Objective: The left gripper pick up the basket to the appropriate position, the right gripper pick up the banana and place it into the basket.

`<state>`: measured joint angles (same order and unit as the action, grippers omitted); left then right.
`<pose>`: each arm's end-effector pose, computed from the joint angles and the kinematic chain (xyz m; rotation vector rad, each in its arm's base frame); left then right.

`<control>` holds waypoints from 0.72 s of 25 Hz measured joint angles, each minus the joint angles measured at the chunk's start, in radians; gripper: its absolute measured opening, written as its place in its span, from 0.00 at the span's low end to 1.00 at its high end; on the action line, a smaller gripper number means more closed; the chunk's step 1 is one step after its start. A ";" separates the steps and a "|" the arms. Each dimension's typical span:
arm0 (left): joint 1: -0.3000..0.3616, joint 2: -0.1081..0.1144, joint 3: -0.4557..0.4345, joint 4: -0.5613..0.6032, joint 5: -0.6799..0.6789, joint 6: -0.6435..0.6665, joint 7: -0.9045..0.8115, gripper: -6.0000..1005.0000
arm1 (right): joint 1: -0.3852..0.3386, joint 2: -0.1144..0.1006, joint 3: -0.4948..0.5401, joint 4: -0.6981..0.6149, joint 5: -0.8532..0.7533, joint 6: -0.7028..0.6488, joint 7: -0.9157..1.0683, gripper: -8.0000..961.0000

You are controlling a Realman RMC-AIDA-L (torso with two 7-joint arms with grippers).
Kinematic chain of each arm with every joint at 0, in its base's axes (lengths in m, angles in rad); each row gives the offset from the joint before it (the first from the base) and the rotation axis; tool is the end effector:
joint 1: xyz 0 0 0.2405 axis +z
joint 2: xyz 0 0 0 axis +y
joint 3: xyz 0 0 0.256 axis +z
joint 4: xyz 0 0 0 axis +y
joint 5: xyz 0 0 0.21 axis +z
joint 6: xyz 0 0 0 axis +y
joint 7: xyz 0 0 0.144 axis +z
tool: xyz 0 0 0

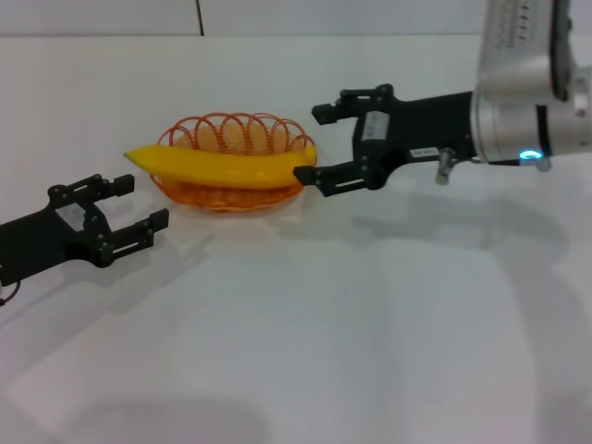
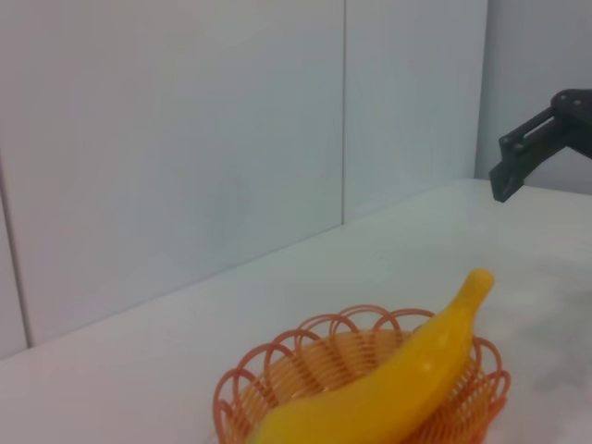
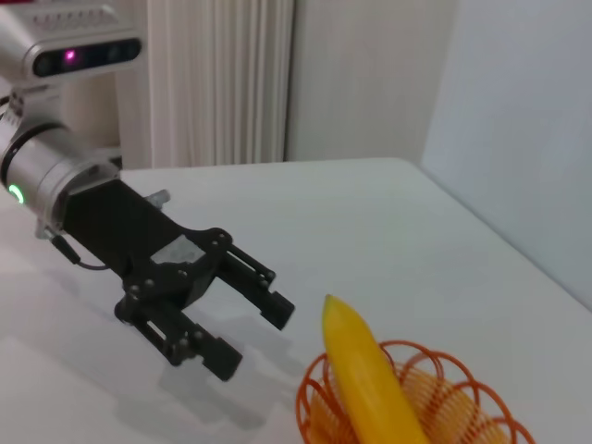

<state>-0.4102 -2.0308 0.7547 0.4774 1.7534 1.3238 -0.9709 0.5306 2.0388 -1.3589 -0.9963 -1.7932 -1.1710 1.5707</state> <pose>-0.3228 0.3168 -0.0005 -2.4589 -0.4574 -0.5768 0.1786 0.3715 -0.0252 -2.7912 0.1972 0.3726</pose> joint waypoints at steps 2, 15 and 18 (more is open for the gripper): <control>0.001 0.000 0.000 0.000 0.000 0.000 0.000 0.73 | 0.000 0.000 0.050 0.040 0.003 -0.024 -0.034 0.89; 0.001 0.000 0.000 0.000 -0.008 0.000 0.007 0.73 | -0.003 -0.002 0.227 0.267 0.005 -0.042 -0.216 0.89; 0.001 0.000 0.000 -0.001 -0.011 0.000 0.019 0.73 | -0.010 -0.004 0.243 0.282 0.004 -0.044 -0.228 0.89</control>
<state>-0.4088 -2.0311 0.7547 0.4766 1.7426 1.3238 -0.9518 0.5202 2.0348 -1.1159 -0.7147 -1.7891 -1.2154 1.3428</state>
